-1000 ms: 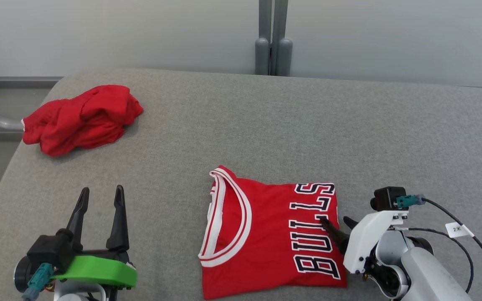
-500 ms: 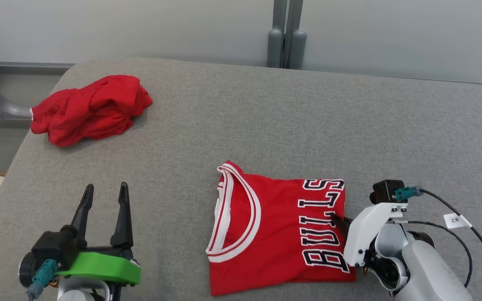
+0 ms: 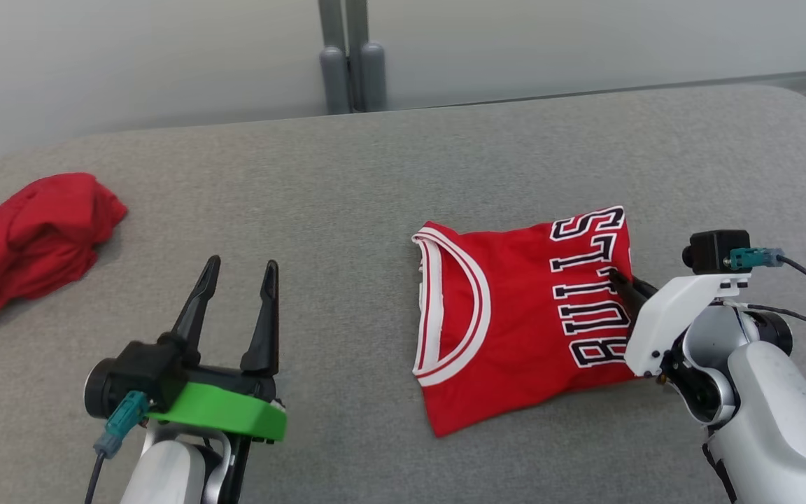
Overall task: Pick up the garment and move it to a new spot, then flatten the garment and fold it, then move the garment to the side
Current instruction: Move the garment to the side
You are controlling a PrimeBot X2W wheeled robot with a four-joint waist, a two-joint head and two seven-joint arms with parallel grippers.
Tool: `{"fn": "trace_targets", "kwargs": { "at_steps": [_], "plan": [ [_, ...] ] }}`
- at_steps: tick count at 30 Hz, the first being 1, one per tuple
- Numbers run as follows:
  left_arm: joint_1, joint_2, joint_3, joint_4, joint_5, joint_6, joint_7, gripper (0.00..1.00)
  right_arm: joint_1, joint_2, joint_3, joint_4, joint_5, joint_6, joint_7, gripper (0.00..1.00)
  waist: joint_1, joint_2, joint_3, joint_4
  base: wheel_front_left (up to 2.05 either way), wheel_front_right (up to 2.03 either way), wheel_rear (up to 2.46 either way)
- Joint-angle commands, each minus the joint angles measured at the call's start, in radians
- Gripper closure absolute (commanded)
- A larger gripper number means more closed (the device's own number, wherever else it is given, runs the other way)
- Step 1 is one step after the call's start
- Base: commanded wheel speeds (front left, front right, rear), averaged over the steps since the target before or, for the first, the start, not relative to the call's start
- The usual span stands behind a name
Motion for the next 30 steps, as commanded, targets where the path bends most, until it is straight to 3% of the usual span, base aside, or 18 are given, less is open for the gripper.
{"fn": "trace_targets", "kwargs": {
  "at_steps": [1,5,11,19,28,29,30],
  "plan": [
    [-0.024,0.009,-0.011,-0.003,0.001,-0.005,0.001,0.0,-0.025,-0.007,-0.006,-0.006,0.007,-0.001,-0.018,1.0,0.0,0.0,0.043,-0.131,0.0,0.0,0.0],
    [-0.056,0.027,-0.042,-0.009,0.001,-0.005,0.001,0.0,-0.062,-0.001,0.0,0.006,0.021,-0.001,-0.047,1.0,0.0,0.0,0.086,-0.193,0.0,0.0,0.0],
    [-0.104,0.07,-0.069,-0.014,0.005,-0.004,0.001,0.0,-0.181,-0.029,0.034,0.055,0.071,-0.001,-0.094,1.0,0.0,0.0,0.187,-0.223,0.0,0.0,0.0],
    [-0.173,0.126,-0.085,-0.033,0.005,-0.004,0.018,0.0,-0.421,-0.167,0.068,0.192,0.1,-0.001,-0.169,1.0,0.0,0.0,0.347,-0.192,0.0,0.0,0.0],
    [-0.223,0.148,-0.102,-0.048,0.006,-0.004,0.03,0.0,-0.634,-0.279,0.005,0.456,0.063,-0.001,-0.232,1.0,0.0,0.0,0.451,-0.141,0.0,0.0,0.0],
    [-0.225,0.149,-0.104,-0.045,0.005,-0.004,0.028,0.0,-0.652,-0.285,-0.005,0.493,0.049,-0.001,-0.244,0.92,0.0,0.0,0.452,-0.136,0.0,0.0,0.0],
    [-0.227,0.148,-0.104,-0.041,0.003,-0.004,0.026,0.0,-0.662,-0.287,-0.01,0.517,0.036,-0.001,-0.259,0.64,0.0,0.0,0.45,-0.131,0.0,0.0,0.0]
  ]
}}
